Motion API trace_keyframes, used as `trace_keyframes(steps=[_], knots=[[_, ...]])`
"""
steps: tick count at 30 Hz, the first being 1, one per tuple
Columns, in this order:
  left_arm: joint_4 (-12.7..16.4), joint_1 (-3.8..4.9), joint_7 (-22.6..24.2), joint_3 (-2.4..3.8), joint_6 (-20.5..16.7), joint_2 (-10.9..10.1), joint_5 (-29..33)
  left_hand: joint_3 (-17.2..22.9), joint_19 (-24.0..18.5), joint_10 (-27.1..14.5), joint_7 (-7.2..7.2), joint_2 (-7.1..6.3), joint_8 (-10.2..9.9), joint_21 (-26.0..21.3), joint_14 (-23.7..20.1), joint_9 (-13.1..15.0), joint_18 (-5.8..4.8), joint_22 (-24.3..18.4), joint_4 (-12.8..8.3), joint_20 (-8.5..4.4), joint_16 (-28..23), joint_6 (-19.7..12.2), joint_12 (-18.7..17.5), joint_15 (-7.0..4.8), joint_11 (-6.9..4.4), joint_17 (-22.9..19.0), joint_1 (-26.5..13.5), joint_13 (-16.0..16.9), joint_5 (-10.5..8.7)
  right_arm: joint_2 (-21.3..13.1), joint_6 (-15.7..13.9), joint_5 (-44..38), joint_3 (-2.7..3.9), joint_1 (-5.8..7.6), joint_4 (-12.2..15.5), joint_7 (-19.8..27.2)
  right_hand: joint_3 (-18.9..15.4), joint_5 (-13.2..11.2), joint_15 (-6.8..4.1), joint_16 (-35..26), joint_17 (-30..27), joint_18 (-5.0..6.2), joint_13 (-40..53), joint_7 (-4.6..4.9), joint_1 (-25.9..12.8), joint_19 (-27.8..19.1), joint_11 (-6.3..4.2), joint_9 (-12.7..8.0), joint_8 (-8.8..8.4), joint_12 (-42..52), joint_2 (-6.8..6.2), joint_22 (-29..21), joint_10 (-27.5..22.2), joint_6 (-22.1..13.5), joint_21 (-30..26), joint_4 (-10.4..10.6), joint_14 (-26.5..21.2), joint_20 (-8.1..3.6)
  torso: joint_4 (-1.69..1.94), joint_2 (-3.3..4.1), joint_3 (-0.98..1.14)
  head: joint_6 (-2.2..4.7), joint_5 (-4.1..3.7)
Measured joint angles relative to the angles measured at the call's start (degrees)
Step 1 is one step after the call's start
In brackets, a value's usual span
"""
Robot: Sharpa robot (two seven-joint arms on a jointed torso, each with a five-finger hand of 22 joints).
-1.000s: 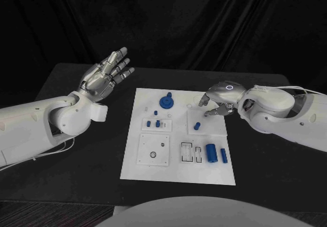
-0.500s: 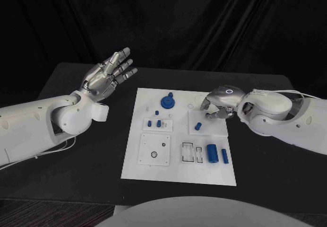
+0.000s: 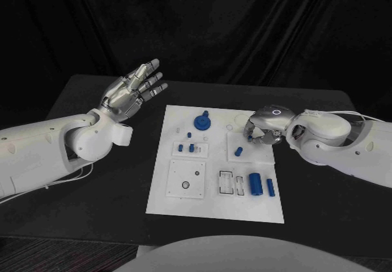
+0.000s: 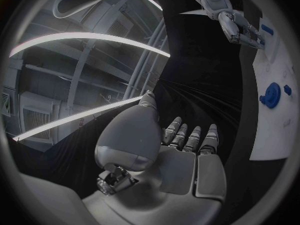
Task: Assemble the parts on the task board
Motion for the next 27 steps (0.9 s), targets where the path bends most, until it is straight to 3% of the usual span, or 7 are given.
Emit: trace_keyframes(steps=[10, 17, 27], knots=[[-0.2, -0.29, 0.0, -0.01, 0.3, 0.2, 0.0, 0.1, 0.5, -0.2, 0.45, 0.89, 0.2, 0.2, 0.3, 0.1, 0.00, 0.8, -1.1, 0.48, 0.5, 0.7, 0.3, 0.25, 0.21, 0.1, 0.9, 0.0, 2.44, 0.0, -0.3, 0.3, 0.02, -0.32, -0.3, 0.2, 2.5, 0.4, -0.53, 0.2, 0.5, -0.01, 0.0, -0.70, 1.5, 0.4, -0.96, 0.8, 0.72, -0.4, -0.56, 0.0, 3.3, 2.4, 0.6, -1.3, 0.5, -0.42, -0.03, 0.00, -0.01, 0.00, -0.12], [-0.4, -0.46, 0.0, -0.01, 0.4, 0.4, -0.1, 0.1, 1.0, 0.0, 0.78, 1.18, 1.0, 0.5, 0.6, 0.3, 0.00, 1.9, -1.7, 0.98, 0.9, 2.7, 0.6, 0.62, 0.41, 0.2, 1.2, 0.0, 2.82, -0.1, -1.3, 0.6, -0.02, -0.44, -0.3, 0.7, 3.3, -0.5, -1.14, 0.5, 0.8, -0.01, 0.0, -1.27, 1.6, 0.8, -1.71, 2.0, 1.53, -0.7, -0.55, 0.0, 5.2, 4.0, 0.9, -2.1, 0.7, -0.83, -0.01, 0.00, -0.03, 0.00, -0.15], [-0.6, -0.77, 0.0, -0.01, 0.7, 0.5, -0.1, 0.0, 1.6, -0.2, 0.95, 1.43, 1.5, 0.8, 0.9, 0.4, 0.00, 2.6, -2.1, 1.19, 1.6, 3.7, 0.6, 0.91, 0.61, 0.3, 1.4, 0.0, 3.78, -1.0, -3.7, 1.2, -0.06, -0.52, 0.0, 1.8, 3.5, -1.0, -1.14, 0.7, 1.2, -0.01, 0.1, -1.38, 1.7, 1.0, -1.60, 2.4, 1.53, -0.8, -0.40, 0.0, 5.5, 4.5, 1.5, -2.3, 0.7, -0.96, -0.03, -0.03, -0.07, 0.00, 0.11]])
